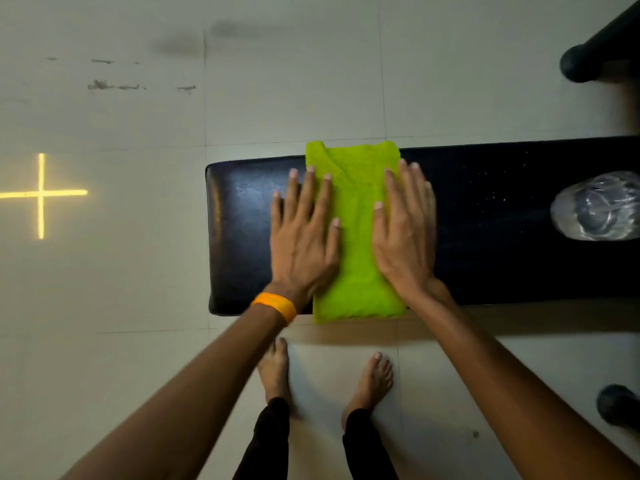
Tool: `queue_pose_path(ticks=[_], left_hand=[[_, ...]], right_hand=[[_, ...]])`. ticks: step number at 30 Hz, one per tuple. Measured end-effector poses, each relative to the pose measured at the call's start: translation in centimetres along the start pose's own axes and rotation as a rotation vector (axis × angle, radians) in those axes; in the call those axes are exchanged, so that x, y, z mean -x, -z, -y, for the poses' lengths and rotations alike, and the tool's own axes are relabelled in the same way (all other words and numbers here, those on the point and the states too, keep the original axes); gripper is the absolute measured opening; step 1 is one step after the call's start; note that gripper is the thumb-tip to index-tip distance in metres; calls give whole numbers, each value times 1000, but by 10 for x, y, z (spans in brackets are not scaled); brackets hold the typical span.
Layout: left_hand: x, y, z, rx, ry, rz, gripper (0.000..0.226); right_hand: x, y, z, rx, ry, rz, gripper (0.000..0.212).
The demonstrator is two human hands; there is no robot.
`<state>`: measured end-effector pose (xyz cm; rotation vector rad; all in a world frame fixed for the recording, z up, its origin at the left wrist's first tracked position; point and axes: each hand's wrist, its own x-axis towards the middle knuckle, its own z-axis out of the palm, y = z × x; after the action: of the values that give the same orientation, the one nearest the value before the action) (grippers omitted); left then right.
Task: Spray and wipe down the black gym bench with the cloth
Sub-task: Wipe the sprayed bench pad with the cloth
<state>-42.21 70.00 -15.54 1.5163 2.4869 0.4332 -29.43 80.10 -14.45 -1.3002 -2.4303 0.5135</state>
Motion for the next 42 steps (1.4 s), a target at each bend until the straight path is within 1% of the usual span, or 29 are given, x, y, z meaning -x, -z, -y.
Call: queue_pose_path(ticks=[2, 4, 6, 8, 9, 10, 11, 12, 13, 15, 16, 17, 18, 19, 21, 22, 23, 24, 26, 28, 29, 30, 32, 34, 35, 36, 39, 41, 42], left_hand=[[-9, -1, 25, -75, 35, 15, 63], [-9, -7, 35, -138, 54, 53, 63], [-8, -11, 36, -178, 54, 72, 63], [-8, -9, 35, -187, 54, 81, 64], [-8, -8, 34, -190, 54, 84, 64], [-9, -7, 34, -196, 54, 84, 64], [-9, -7, 32, -201, 56, 84, 64], [-9, -7, 31, -202, 58, 86, 65], [-9, -6, 31, -201, 59, 85, 65], [-9, -6, 31, -208, 52, 76, 65], [-9, -6, 32, -212, 48, 74, 65], [-9, -7, 33, -211, 46, 73, 65], [-8, -8, 33, -209, 45, 71, 65], [-8, -8, 33, -211, 44, 68, 65], [-8, -9, 32, -206, 52, 64, 65], [-8, -9, 31, -197, 56, 70, 65], [-9, -8, 31, -191, 61, 73, 65], [-9, -7, 30, -189, 64, 74, 65], [-10, -6, 30, -186, 62, 85, 65], [-11, -5, 28, -177, 71, 96, 67], [-12, -5, 24, -171, 83, 100, 68], [-13, -5, 19, -161, 92, 105, 69], [-16, -7, 8, -140, 75, 110, 71], [-23, -11, -8, -120, 0, 116, 71], [-29, -14, -18, -103, -48, 115, 71], [-35, -18, -29, -82, -96, 115, 71], [-51, -35, -65, -69, -228, 135, 70], [-53, -44, -74, -143, -255, 142, 70], [-52, -47, -74, -174, -253, 134, 70]], right_hand=[[-2, -19, 25, 34, 45, 112, 54], [3, -35, 37, 161, 95, 222, 60], [-1, -37, 24, 243, 149, 271, 64], [-14, -25, -5, 292, 168, 277, 65], [-22, -16, -21, 309, 118, 254, 66], [-26, -8, -32, 327, 29, 220, 66], [-24, -4, -37, 350, -66, 183, 66], [-17, -2, -34, 373, -117, 165, 67], [-4, -2, -29, 390, -86, 187, 68], [20, 3, -27, 381, 175, 325, 69], [20, 9, -39, 361, 311, 391, 69], [12, 17, -57, 348, 387, 414, 69], [2, 24, -77, 357, 378, 403, 68], [-8, 31, -93, 369, 279, 361, 68], [-14, 37, -104, 388, -31, 225, 68], [-6, 33, -95, 407, -166, 165, 68], [8, 28, -82, 420, -246, 134, 69], [24, 24, -69, 424, -250, 139, 69], [51, 27, -63, 420, -116, 229, 71], [48, 40, -88, 405, 52, 310, 72], [35, 45, -106, 413, 71, 314, 72], [18, 49, -121, 421, 31, 292, 72], [-14, 52, -137, 407, -164, 192, 71], [-19, 44, -129, 406, -320, 107, 71], [-12, 40, -121, 408, -346, 91, 72], [-1, 37, -113, 416, -332, 101, 72], [17, 46, -115, 433, -194, 187, 73], [-7, 52, -134, 422, -139, 207, 74], [-24, 52, -142, 422, -146, 201, 74]])
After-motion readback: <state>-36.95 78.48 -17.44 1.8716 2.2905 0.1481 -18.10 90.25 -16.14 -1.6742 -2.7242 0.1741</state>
